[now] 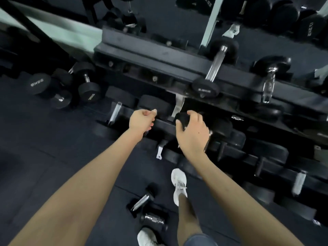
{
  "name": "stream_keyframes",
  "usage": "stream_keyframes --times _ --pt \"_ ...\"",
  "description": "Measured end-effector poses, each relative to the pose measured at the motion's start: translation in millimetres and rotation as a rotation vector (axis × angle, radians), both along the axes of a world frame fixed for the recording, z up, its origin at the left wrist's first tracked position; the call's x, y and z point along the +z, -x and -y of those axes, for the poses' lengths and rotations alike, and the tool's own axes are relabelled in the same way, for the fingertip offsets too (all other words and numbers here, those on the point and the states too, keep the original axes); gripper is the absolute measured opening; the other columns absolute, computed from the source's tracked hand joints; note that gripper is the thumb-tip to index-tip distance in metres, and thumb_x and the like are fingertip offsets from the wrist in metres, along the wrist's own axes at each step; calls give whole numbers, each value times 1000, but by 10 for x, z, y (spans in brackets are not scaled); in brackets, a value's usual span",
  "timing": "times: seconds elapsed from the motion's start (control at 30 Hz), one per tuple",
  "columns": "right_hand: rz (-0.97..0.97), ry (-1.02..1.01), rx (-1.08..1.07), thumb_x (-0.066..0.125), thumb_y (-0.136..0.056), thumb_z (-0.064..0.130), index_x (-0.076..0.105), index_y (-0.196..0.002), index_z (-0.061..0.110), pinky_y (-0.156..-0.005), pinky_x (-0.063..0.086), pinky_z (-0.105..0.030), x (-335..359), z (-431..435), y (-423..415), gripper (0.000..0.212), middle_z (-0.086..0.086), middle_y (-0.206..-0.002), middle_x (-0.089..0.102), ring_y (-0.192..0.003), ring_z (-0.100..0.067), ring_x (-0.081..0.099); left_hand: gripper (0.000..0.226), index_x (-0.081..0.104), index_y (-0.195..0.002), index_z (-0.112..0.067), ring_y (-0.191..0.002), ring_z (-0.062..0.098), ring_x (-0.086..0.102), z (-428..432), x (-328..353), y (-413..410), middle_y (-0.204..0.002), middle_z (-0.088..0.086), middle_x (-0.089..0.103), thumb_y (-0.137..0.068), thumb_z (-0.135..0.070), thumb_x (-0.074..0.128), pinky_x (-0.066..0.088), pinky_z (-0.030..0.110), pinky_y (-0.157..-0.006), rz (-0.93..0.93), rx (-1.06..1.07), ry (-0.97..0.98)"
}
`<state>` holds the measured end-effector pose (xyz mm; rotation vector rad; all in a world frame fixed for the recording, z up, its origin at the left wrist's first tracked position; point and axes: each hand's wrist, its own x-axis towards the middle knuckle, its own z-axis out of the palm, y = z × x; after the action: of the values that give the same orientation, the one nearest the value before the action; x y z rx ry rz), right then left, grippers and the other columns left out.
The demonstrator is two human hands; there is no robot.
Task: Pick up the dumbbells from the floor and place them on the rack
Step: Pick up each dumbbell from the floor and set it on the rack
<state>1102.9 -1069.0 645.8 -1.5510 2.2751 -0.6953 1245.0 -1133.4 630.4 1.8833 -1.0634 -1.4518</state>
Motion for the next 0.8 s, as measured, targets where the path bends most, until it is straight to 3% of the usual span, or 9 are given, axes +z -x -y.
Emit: stream_keyframes --times 0.13,0.27,0.43,0.63,0.8 --pt "51 -150 123 61 -88 31 53 -126 9 -84 45 -37 -366 -863 -381 45 -10 -122 59 -107 -31 60 20 60 -88 -12 -65 13 56 -961 -324 -628 -75 0 60 -90 -32 59 51 25 -64 -13 67 -95" --pt "73 -387 229 59 -89 35 52 -126 12 -86 42 -32 -807 -1659 -542 44 -6 -123 59 -110 -26 58 25 58 -71 -14 -63 16 55 -1908 -779 -1143 -75 6 60 -90 -29 60 51 29 -61 -13 186 -219" --pt "49 -701 394 60 -87 39 52 -125 16 -92 43 -33 -1398 -2400 -620 45 -3 -122 60 -112 -23 57 27 57 -67 -16 -56 16 53 -2932 -1460 -1359 -71 7 59 -90 -29 60 49 28 -55 -14 305 -390" --pt "17 -936 478 64 -83 43 53 -124 17 -93 46 -33 -2309 -2835 -677 49 -3 -122 62 -114 -22 58 30 58 -63 -14 -65 23 57 -3897 -2409 -1225 -68 8 61 -88 -31 62 57 42 -78 -55 439 -582" --pt "21 -1042 544 63 -83 47 50 -127 19 -94 46 -32 -3341 -2907 -713 54 -3 -127 60 -115 -22 58 37 61 -60 -8 -66 25 62 -4478 -3441 -982 -66 9 64 -75 -41 63 57 51 -77 -40 548 -680"
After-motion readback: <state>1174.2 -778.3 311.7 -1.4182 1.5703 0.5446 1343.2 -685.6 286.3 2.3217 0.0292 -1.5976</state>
